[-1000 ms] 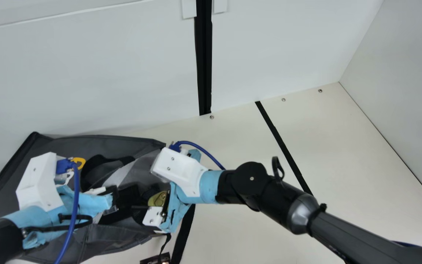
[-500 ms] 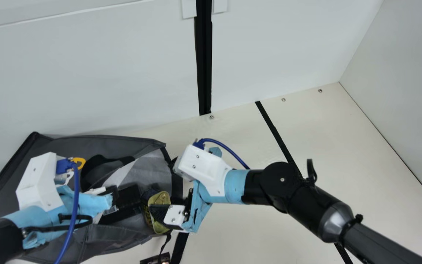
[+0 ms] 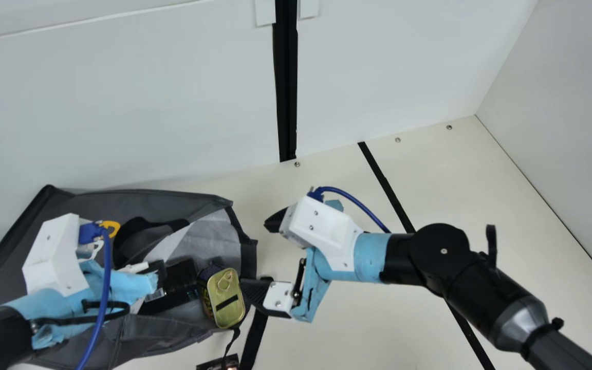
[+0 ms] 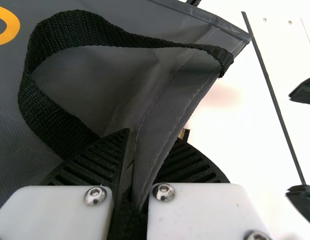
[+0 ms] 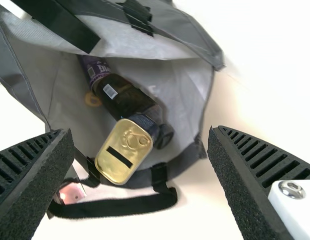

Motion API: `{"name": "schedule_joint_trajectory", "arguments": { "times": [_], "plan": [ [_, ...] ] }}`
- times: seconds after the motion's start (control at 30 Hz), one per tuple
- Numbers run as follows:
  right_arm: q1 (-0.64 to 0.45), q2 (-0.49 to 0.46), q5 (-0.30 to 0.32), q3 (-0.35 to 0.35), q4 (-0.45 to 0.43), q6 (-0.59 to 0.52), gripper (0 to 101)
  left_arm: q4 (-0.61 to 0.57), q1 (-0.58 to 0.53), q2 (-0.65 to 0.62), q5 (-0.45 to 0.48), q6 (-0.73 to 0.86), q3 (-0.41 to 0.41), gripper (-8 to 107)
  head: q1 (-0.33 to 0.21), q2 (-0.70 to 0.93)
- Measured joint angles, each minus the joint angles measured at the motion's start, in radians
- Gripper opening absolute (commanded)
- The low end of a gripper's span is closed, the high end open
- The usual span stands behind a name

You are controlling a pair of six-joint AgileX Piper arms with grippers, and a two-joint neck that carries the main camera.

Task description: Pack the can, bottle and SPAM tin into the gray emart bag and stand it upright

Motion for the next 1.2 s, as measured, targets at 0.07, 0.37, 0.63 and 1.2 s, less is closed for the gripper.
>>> {"name": "schedule_joint_trajectory", "arguments": {
  "times": [0.07,0.37,0.63,1.2],
  "plan": [
    [-0.029,-0.013,0.018,0.002,-0.006,0.000,95,0.000,0.000,0.000,0.000,0.000,0.000,-8,0.000,0.000],
    [-0.156,-0.075,0.111,0.021,-0.054,-0.004,95,0.000,0.000,0.000,0.000,0.000,0.000,-8,0.000,0.000],
    [-0.276,-0.126,0.159,0.032,-0.099,-0.009,95,0.000,0.000,0.000,0.000,0.000,0.000,-8,0.000,0.002],
    [-0.475,-0.228,0.063,0.005,-0.243,0.186,95,0.000,0.000,0.000,0.000,0.000,0.000,-8,0.000,0.002]
  ]
}}
